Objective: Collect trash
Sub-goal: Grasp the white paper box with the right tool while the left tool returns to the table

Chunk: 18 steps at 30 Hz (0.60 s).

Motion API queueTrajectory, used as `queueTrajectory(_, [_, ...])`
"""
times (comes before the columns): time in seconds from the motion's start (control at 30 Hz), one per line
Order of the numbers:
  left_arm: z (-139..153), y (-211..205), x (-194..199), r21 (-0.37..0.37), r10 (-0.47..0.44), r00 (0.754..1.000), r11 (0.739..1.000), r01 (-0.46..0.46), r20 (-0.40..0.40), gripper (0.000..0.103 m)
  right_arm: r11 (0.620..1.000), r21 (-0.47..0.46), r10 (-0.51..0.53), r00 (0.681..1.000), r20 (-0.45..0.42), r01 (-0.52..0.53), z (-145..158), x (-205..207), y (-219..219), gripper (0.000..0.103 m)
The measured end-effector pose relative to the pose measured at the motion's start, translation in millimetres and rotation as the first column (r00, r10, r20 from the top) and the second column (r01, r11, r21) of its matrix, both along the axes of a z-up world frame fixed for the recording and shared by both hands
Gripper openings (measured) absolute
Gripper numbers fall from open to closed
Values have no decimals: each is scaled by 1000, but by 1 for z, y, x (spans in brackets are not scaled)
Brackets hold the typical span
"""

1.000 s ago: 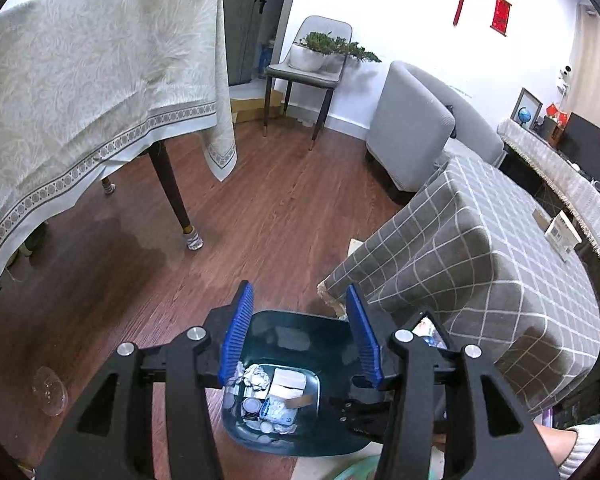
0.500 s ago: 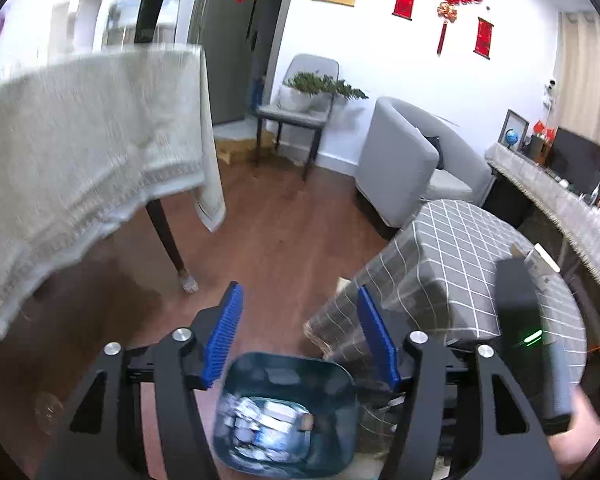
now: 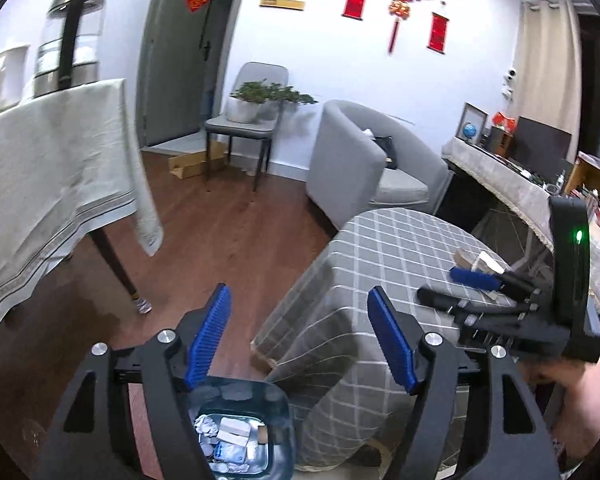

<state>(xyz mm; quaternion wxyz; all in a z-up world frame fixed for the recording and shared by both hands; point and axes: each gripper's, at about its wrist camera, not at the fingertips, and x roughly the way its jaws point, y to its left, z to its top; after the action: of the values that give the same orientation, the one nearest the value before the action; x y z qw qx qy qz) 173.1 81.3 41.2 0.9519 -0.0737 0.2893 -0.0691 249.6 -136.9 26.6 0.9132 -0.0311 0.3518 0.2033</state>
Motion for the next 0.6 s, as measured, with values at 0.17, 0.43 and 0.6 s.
queueTrajectory(0.17, [-2,-32,15,27,-44,999,999,45,-16,75,993,3,-117,992,40,117,4,5,-54,76])
queueTrajectory(0.43, [-8,-74,33,29,-110,993,993,111,-32,77,983,-27,-178,982,56,179,-8,5,-109,78])
queueTrajectory(0.6, [-11,-96,47,32,-146,988,989,148,-51,82,980,-45,-191,979,67,194,-13,5,-135,79])
